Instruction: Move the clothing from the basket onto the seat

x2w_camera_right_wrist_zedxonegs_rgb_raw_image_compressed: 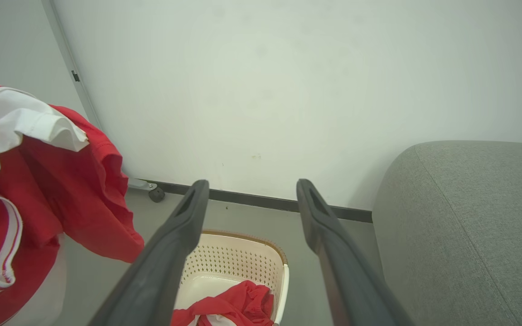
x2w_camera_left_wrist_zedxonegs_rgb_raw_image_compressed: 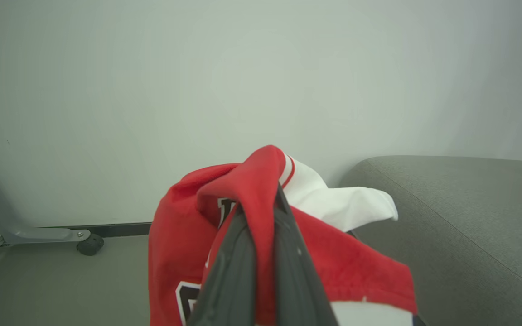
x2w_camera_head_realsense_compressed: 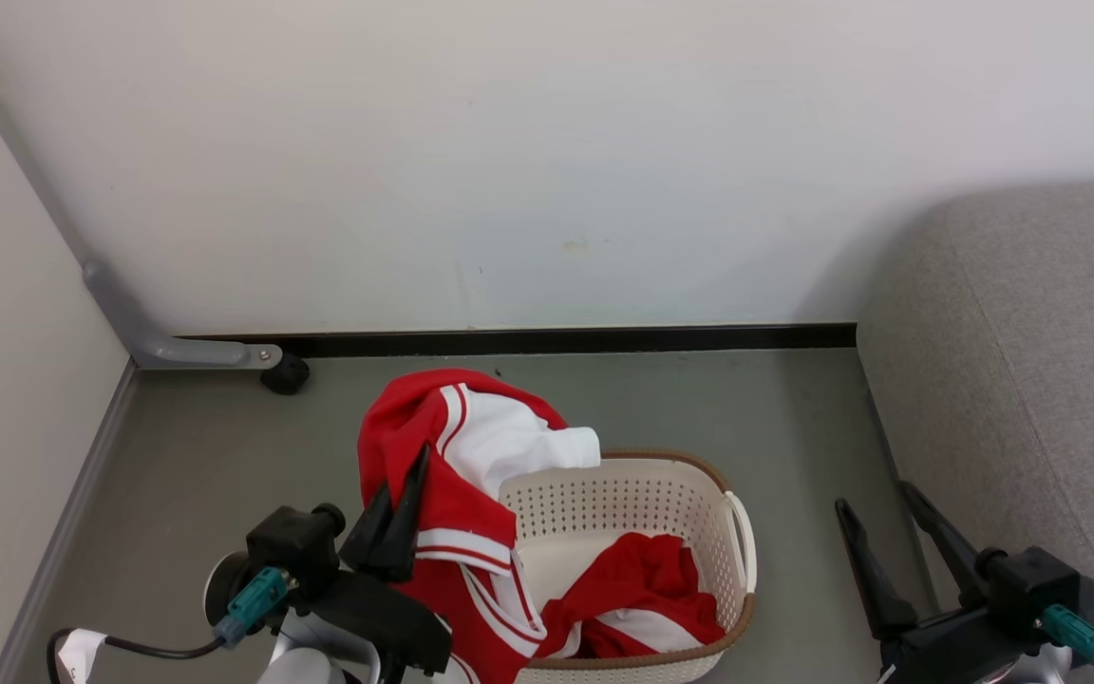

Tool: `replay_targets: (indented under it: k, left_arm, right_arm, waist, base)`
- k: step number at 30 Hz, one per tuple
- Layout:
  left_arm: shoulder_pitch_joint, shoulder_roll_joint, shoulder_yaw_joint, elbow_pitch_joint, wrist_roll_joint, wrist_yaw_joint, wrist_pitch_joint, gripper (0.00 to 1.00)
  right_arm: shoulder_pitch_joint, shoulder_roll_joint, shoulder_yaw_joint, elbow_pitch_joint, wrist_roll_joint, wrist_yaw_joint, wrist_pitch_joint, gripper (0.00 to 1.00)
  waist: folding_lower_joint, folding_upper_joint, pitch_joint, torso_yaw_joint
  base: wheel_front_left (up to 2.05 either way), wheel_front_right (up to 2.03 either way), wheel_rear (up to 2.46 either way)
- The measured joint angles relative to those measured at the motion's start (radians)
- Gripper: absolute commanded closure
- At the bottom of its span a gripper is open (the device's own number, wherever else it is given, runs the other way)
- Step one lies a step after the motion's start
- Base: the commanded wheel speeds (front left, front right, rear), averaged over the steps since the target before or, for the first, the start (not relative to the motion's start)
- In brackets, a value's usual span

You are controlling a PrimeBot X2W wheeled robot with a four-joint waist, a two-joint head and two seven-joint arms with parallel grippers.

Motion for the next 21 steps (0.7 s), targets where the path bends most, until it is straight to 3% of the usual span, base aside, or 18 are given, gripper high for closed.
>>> replay_targets:
  k: [10, 21]
  left_arm:
    - [0.005, 0.002, -0.001, -0.064, 0.0, 0.012, 0.01, 1.0]
    - [0.002, 0.001, -0.029, -0.113, 0.002, 0.019, 0.049, 1.0]
  right_arm:
    - [-0.014, -0.001, 0.068, -0.027, -0.003, 0.0, 0.0, 0.0]
    - [-0.187, 0.026, 0.375, -0.033, -0.028, 0.0, 0.0, 0.0]
  waist:
    - [0.0, 0.0, 0.003, 0.001]
    - [0.0002, 0.0, 0.025, -0.001]
  base:
    - [0.0, 0.0, 0.0]
    - [0.0, 0.0, 0.0]
